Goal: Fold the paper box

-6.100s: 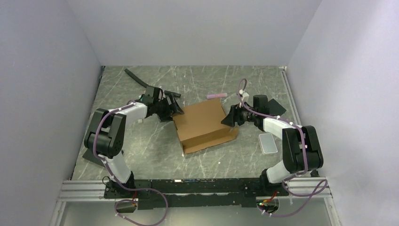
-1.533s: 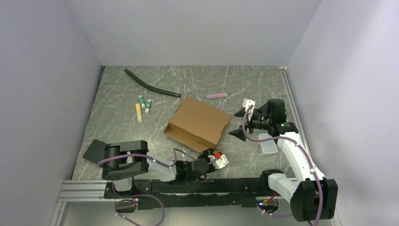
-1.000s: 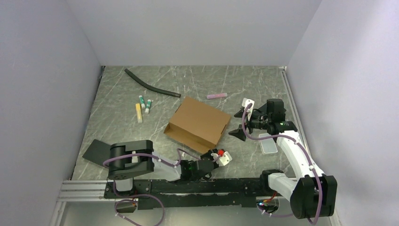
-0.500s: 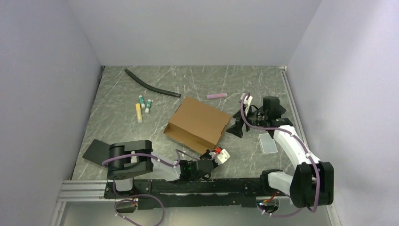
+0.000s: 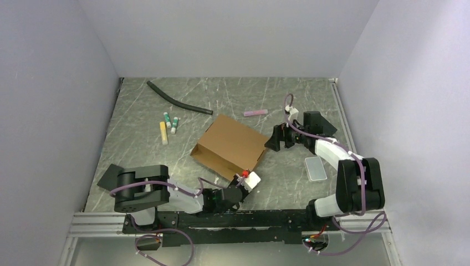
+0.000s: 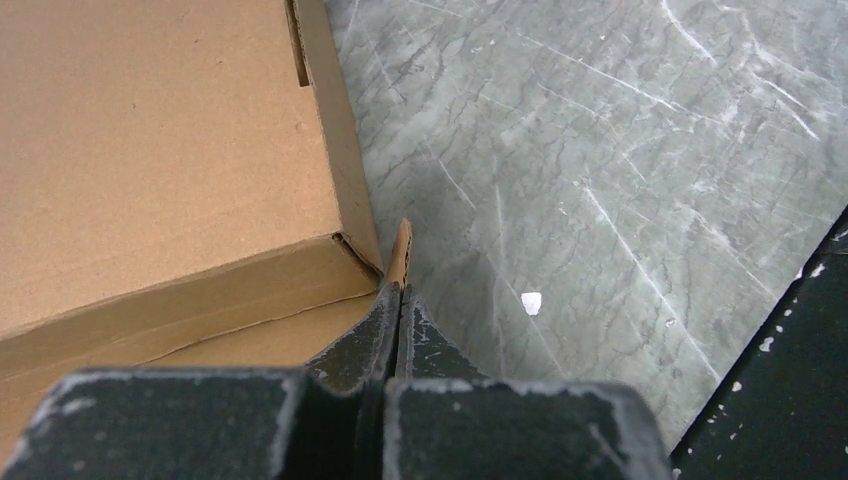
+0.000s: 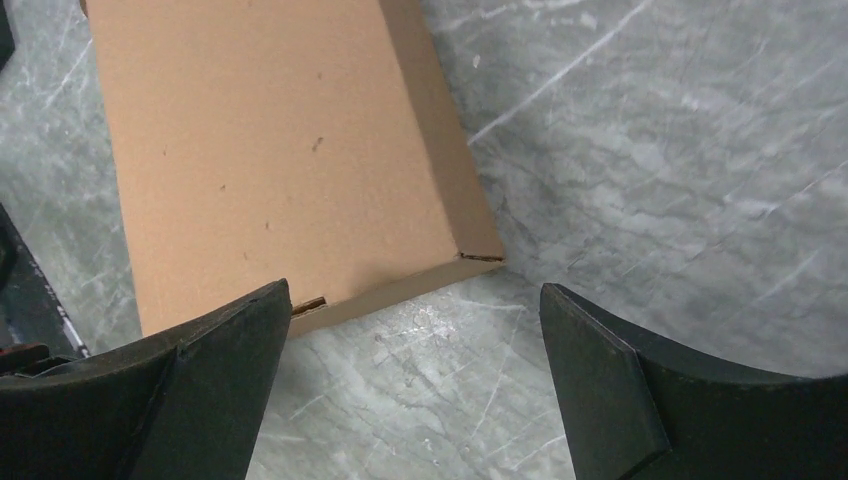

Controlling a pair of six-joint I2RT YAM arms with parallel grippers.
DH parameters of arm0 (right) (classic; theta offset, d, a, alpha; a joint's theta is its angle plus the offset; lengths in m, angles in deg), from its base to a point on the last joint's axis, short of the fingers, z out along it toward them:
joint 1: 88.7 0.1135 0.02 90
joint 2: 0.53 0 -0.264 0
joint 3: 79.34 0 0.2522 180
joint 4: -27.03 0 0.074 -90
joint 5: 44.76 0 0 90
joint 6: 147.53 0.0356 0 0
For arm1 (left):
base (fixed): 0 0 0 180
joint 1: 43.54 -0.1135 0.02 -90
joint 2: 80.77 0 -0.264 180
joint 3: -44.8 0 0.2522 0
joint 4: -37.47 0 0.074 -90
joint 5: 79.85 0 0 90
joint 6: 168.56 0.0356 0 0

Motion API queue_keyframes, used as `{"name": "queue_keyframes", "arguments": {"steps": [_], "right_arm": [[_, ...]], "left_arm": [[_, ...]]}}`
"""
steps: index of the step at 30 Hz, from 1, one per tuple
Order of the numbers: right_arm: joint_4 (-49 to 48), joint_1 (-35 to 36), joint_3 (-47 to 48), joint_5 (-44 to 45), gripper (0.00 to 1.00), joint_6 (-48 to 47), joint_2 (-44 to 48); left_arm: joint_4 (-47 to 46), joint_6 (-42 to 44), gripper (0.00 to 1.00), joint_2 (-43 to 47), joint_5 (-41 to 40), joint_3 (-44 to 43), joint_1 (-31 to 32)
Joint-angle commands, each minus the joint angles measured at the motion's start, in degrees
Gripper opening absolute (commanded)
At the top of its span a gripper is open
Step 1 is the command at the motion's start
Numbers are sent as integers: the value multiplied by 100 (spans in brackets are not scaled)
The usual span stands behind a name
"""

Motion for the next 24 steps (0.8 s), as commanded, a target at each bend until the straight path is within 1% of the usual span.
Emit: {"name": "queue_keyframes", "arguments": {"steps": [1,5,8,13,18,24], "right_arm": [[-394,-65,271,-281,98,666,-291],[-718,-126,269,-704,98,1051,-499],[-856,-135,267,-852,97,1275,-652],[-763,-139,387,-718,95,1414,-1103],[-534,-139,529,-502,91,1388,-1449],[-292,-144,583,-168,80,1277,-1615]], "left_arm": [[-162,-317,0,189,89,172,-39],[-299,-351,0,173,162,241,-39],[-342,-395,0,196,199,291,-48],[-392,-507,0,222,247,361,-75],[-522,-678,0,233,246,469,-91],[-734,-1020,0,334,192,694,-127]]}}
